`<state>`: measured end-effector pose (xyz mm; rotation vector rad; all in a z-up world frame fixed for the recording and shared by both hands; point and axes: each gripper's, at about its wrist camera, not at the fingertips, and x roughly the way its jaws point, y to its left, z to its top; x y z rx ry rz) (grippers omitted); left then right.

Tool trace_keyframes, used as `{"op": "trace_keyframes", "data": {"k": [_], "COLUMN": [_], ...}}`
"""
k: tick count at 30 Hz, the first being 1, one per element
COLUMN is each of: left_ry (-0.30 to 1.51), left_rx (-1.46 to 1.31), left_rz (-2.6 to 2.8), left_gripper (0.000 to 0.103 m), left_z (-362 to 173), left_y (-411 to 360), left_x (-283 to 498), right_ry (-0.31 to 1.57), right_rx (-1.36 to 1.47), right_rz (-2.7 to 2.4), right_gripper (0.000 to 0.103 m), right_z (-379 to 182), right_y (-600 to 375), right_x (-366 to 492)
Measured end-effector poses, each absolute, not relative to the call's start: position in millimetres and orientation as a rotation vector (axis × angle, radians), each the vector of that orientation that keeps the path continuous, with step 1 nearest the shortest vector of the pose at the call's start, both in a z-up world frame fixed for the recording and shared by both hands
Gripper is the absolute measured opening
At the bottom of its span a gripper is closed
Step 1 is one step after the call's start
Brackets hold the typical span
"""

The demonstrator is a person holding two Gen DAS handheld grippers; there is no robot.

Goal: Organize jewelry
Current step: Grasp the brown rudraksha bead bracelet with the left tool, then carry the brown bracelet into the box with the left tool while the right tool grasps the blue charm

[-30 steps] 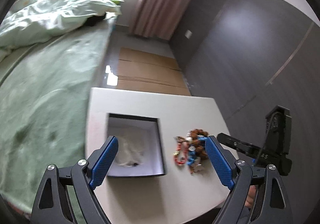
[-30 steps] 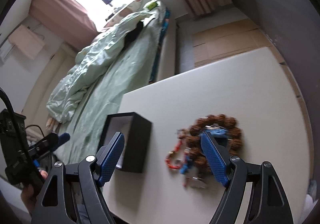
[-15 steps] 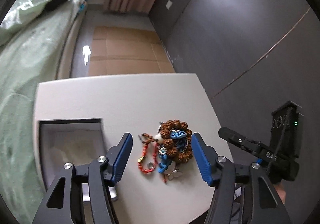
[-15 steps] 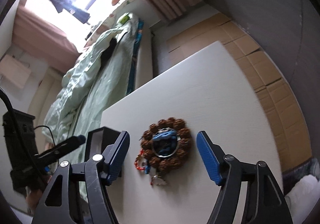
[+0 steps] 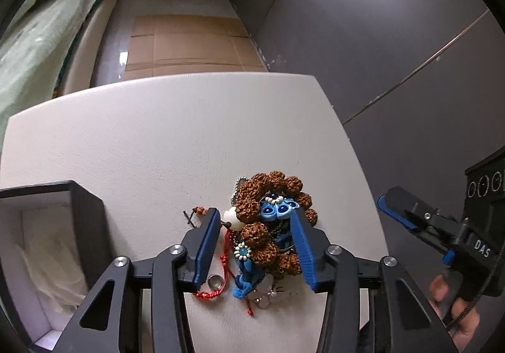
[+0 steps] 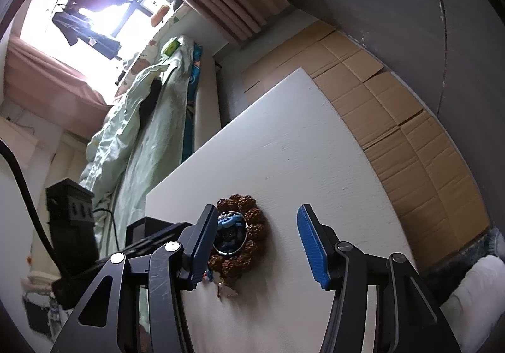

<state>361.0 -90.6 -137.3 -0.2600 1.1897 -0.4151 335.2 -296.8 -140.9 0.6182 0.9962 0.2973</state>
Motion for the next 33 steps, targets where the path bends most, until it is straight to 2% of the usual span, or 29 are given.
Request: {"op": "trace_keyframes", "data": {"k": [3, 5, 6, 7, 23, 33], "left_ry": [1.203, 1.209, 1.215, 1.212, 1.029, 0.930], "left_rx": [-0.245, -0.239, -0.231, -0.239, -0.292, -0.331], "left_rz": [-0.412, -0.409, -0.397, -0.402, -0.557, -0.526], "left_gripper": [0.047, 0.037, 0.025, 0.020, 0.019, 0.019], "left_z": [-143, -146, -148, -148, -75, -38], "left_y": [-93, -95, -95, -94, -87, -50], "left_x": [361, 361, 361, 361, 331, 324], "right_ry": [1.004, 1.009, 1.011, 1.014, 1.011, 1.042], "right_rx": [0.620, 0.618, 0.615, 0.610, 0.589, 0.540], "right_rz": [0.291, 0.289, 0.287, 0.286, 0.294, 0.314], "right_gripper": [0.054, 0.054, 0.054, 0.054, 0.054, 0.052], "right_z": [-143, -144, -145, -145, -147, -152], "right_y": [-297, -295, -294, -294, -284, -263], "right_x": [337, 338, 339, 339, 339, 343]}}
